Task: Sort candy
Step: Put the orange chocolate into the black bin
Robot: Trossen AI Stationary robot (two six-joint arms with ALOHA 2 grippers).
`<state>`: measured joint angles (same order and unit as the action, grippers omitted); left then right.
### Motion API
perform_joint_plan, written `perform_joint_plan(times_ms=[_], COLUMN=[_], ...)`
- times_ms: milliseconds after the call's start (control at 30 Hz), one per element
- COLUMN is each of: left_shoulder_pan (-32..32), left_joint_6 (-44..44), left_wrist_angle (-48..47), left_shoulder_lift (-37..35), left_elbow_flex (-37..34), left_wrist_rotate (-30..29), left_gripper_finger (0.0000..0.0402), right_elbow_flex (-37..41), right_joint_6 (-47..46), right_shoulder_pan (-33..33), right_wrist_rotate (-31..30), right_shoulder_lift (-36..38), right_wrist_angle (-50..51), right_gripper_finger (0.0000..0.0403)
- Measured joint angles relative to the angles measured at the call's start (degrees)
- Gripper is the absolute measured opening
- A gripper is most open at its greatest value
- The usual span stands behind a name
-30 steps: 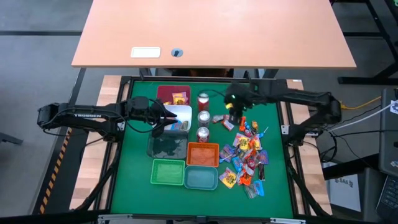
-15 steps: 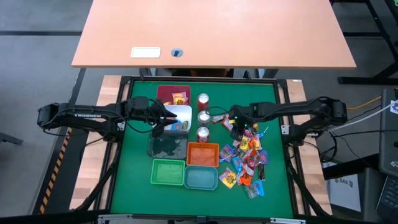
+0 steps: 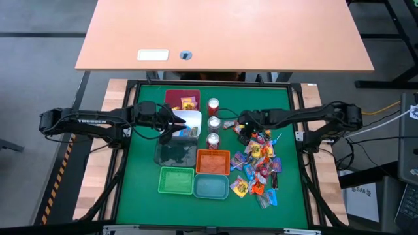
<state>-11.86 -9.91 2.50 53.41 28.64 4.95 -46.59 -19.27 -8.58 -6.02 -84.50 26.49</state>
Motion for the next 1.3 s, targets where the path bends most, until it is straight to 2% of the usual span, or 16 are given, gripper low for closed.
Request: perform_joint_plan(times_ms=[433, 667, 767, 1033, 1300], left_shoulder_pan=[0.0, 0.0, 0.0, 0.0, 0.0], left_joint_6=[0.0, 0.0, 0.0, 0.0, 0.0], left_wrist_angle=[-0.4, -0.4, -0.3, -0.3, -0.3], left_shoulder_lift=[0.0, 0.0, 0.0, 0.0, 0.0], left_elbow_flex=[0.0, 0.0, 0.0, 0.0, 0.0], left_wrist_rotate=[0.0, 0.0, 0.0, 0.0, 0.0], left_gripper_finger=[0.0124, 0.0124, 0.0124, 0.0124, 0.0124], right_elbow_flex=[0.0, -0.1, -0.1, -0.8, -7.4], right_joint_6=[0.0, 0.0, 0.0, 0.1, 1.6], right_shoulder_pan=[0.0, 0.0, 0.0, 0.0, 0.0], right_wrist_rotate=[1.5, 1.5, 1.6, 2.9, 4.3], right_shoulder_lift=[-8.5, -9.6, -9.6, -9.7, -9.9], right_wrist_angle=[-3.4, -3.4, -3.3, -2.1, 11.0], right_gripper_finger=[0.0182, 0.018, 0.0163, 0.0086, 0.0088])
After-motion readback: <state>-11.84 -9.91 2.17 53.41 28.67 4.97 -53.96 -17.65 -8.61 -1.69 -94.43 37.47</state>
